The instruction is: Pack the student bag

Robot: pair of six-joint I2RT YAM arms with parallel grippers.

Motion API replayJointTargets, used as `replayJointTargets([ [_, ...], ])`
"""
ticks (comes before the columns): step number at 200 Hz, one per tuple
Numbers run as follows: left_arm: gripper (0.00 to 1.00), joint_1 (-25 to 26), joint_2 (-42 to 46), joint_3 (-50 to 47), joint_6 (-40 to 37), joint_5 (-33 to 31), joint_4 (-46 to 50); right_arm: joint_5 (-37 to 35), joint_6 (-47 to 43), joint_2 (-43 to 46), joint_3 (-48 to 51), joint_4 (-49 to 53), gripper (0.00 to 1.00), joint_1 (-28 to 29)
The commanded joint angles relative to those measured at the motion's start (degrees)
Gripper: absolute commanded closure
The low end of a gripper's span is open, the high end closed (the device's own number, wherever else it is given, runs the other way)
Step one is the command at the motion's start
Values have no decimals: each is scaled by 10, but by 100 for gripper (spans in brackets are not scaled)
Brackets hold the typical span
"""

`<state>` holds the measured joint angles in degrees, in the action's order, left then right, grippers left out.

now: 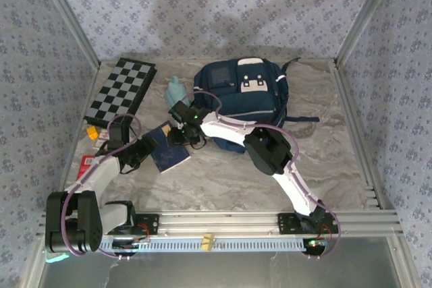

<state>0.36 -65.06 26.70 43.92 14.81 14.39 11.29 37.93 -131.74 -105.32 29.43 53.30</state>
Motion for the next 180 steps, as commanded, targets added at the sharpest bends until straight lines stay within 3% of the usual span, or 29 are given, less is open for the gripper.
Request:
replayJointTargets([
  [1, 30, -3, -6, -2, -9, -3, 8, 20, -11, -1, -26, 28, 45, 11],
  [29, 30, -3, -16, -4, -7, -4, 11, 43, -7, 7, -25, 33, 45, 12],
  [76, 31, -3, -23, -5, -2, 9, 0, -3, 12, -9, -29, 65, 42, 1],
  [180, 31, -2, -26, -10, -4, 25, -12, 39, 12, -28, -86, 72, 41, 16],
])
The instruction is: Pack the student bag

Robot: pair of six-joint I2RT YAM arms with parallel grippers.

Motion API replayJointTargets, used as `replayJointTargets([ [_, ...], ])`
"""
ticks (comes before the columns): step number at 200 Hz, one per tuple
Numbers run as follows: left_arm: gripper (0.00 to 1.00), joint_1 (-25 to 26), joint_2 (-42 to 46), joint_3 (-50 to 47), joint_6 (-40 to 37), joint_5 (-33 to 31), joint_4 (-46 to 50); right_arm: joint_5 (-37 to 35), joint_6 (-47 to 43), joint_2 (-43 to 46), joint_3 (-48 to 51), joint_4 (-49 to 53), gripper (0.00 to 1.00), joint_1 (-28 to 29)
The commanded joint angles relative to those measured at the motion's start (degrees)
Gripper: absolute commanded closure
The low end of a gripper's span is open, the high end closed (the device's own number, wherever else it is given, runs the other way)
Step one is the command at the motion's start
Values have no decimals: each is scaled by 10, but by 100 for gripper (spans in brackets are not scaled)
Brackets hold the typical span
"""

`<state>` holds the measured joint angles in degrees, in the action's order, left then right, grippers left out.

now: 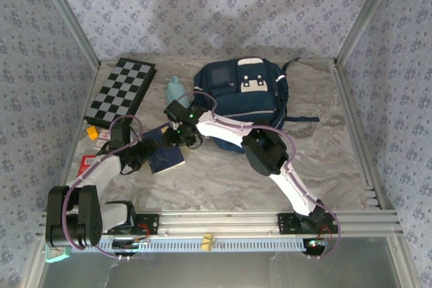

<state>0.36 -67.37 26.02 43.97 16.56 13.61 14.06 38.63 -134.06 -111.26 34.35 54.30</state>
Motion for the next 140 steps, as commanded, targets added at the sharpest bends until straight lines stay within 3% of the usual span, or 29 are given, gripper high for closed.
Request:
replayJointTargets([
  [1, 31, -3, -3, -3, -5, 8, -3, 10, 5, -3, -27, 24, 41, 6],
  [140, 33, 2, -3, -3, -4, 1, 1, 95, 36, 50, -3, -20, 49, -2],
])
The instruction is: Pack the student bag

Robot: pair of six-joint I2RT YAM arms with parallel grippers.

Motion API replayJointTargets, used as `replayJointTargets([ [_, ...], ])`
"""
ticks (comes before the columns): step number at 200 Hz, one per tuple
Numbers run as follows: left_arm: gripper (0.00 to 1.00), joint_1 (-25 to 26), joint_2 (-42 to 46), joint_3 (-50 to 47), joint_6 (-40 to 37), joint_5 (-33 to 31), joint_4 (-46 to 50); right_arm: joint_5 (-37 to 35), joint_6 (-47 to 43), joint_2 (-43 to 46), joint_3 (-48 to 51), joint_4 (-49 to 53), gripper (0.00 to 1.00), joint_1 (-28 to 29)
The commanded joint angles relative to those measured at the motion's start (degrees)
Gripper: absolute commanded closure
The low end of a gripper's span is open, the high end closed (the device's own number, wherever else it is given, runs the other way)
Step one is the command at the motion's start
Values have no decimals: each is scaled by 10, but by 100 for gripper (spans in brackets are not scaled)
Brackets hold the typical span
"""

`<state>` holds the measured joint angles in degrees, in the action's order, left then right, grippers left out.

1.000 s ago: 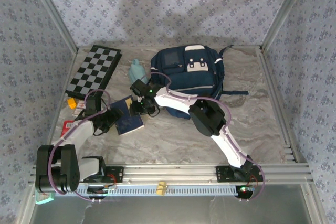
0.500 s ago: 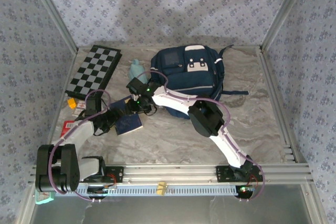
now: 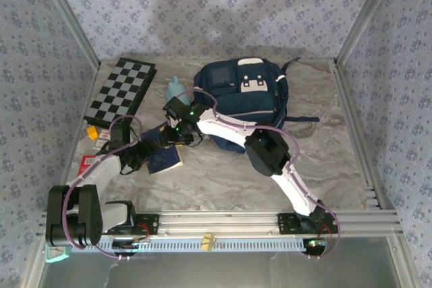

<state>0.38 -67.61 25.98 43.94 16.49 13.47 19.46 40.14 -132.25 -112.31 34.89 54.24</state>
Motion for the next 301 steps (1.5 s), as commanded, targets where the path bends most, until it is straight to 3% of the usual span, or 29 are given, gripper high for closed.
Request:
replayJointTargets([
  [1, 33, 1, -1, -2, -4, 1, 2, 42, 22, 33, 8, -28, 49, -2],
  [40, 33, 4, -1, -2, -3, -1, 1, 35, 24, 30, 18, -28, 52, -6],
  [177, 34, 14, 25, 9, 2, -17, 26, 24, 18, 31, 40, -50, 93, -4],
  [217, 28, 3, 52, 35, -14, -26, 65, 29, 17, 71, 61, -67, 100, -6],
  [243, 26, -48, 66, 69, -32, 36, 93, 17, 12, 116, 81, -73, 100, -3],
  [301, 15, -106, 123, 129, -46, 153, 128, -8, 21, 249, 181, -102, 100, -10],
])
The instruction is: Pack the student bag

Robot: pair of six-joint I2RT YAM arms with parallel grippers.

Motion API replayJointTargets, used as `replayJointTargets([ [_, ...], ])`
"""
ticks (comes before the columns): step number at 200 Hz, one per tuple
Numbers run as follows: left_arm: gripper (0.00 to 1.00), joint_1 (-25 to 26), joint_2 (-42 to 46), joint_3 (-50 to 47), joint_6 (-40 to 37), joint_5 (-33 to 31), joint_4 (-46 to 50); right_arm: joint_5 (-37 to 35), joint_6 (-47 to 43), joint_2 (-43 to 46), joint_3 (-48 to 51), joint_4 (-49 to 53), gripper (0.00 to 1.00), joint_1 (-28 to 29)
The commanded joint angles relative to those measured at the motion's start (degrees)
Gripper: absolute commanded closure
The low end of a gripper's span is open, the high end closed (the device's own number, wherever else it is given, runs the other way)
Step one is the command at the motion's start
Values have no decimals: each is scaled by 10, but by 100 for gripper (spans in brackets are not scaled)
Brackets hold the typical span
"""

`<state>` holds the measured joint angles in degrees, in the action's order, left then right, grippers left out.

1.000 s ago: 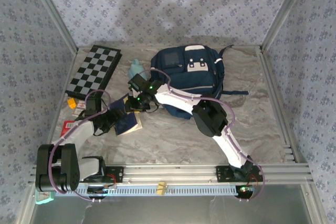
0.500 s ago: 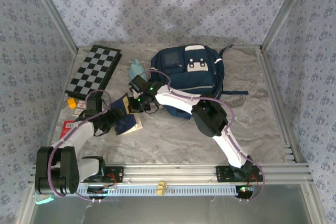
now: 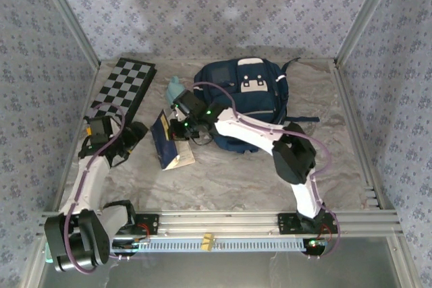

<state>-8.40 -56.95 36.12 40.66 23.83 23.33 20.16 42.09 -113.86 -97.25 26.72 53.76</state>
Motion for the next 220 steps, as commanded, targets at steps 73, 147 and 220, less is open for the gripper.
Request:
replayJointTargets([
  [73, 7, 11, 43, 33, 85, 199, -70, 35, 12, 217, 126, -65, 100, -74],
  [147, 1, 150, 10, 46, 187, 171, -227, 143, -5, 263, 122, -123, 100, -148],
  [220, 0, 211, -20, 46, 290, 136, -358, 269, 81, 247, 141, -298, 100, -202],
])
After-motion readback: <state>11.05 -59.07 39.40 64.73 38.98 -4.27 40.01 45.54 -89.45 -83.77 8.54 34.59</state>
